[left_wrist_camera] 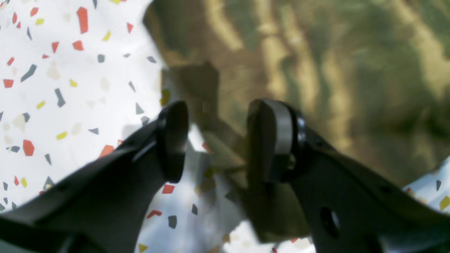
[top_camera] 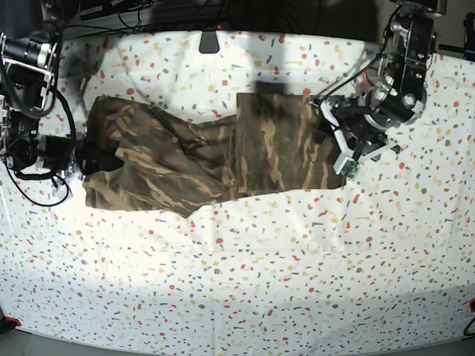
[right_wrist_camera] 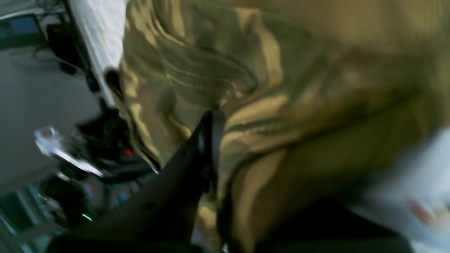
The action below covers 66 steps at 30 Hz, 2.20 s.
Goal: Fold the T-shirt properly
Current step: 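Grasp the other strip end with the right gripper and fold it over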
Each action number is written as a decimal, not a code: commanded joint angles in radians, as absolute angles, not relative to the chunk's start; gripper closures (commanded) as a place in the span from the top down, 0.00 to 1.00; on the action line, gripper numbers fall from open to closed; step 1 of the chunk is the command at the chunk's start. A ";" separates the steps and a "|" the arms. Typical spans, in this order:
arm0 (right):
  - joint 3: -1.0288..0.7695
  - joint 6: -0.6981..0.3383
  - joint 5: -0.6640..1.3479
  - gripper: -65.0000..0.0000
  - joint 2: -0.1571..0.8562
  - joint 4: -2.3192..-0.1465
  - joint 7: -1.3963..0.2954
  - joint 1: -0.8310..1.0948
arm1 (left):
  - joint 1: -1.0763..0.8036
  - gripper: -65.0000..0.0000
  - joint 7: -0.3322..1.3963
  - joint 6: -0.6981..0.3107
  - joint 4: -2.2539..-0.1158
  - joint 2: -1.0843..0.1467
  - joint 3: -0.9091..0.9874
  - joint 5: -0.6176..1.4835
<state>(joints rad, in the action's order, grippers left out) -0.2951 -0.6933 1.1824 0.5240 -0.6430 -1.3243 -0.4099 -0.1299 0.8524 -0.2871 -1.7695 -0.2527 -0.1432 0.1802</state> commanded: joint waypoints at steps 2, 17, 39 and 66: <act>-0.269 -0.698 1.238 0.00 0.542 -0.686 -1.315 -0.471 | -0.116 0.49 0.840 -0.283 -1.786 -0.258 -0.139 0.183; 0.139 -0.698 1.388 0.00 0.455 -1.050 -1.315 -0.510 | -0.116 0.49 0.836 -0.252 -1.786 -0.258 -0.139 0.184; 0.138 -0.698 1.172 0.00 0.041 -1.204 -1.314 -0.509 | -0.068 0.49 1.173 -0.089 -1.814 -0.265 -0.138 -0.134; 0.152 -0.698 1.250 0.41 -0.157 -1.204 -1.304 -0.507 | -0.151 0.49 1.035 0.078 -1.814 -0.375 -0.138 -0.445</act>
